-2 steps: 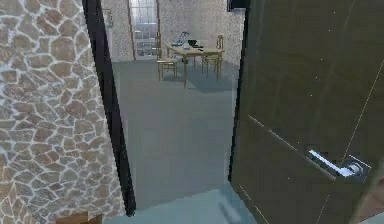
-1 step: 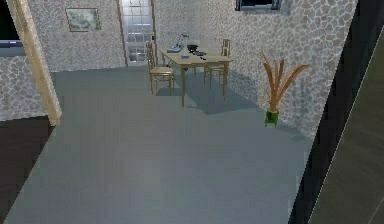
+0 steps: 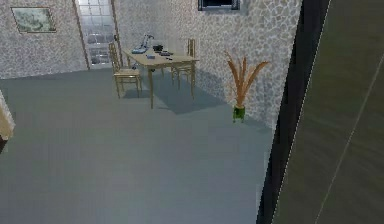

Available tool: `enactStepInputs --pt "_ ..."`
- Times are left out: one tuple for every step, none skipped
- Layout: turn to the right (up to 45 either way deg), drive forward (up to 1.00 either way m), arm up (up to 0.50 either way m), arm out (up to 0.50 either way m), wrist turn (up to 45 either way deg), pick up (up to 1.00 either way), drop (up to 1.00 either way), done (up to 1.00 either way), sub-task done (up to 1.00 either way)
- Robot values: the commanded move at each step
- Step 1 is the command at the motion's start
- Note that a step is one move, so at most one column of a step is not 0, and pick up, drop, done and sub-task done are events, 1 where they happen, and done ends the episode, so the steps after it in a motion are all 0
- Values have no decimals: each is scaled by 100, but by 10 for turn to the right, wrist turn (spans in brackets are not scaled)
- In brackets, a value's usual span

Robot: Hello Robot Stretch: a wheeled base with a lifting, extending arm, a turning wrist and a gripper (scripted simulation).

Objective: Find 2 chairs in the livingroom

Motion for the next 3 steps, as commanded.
enactStepInputs --pt "0 20 0 0 0 0 0 0 0" --pt "-240 0 0 0 0 0 0 0 0" --pt "0 100 0 0 0 0 0 0 0"
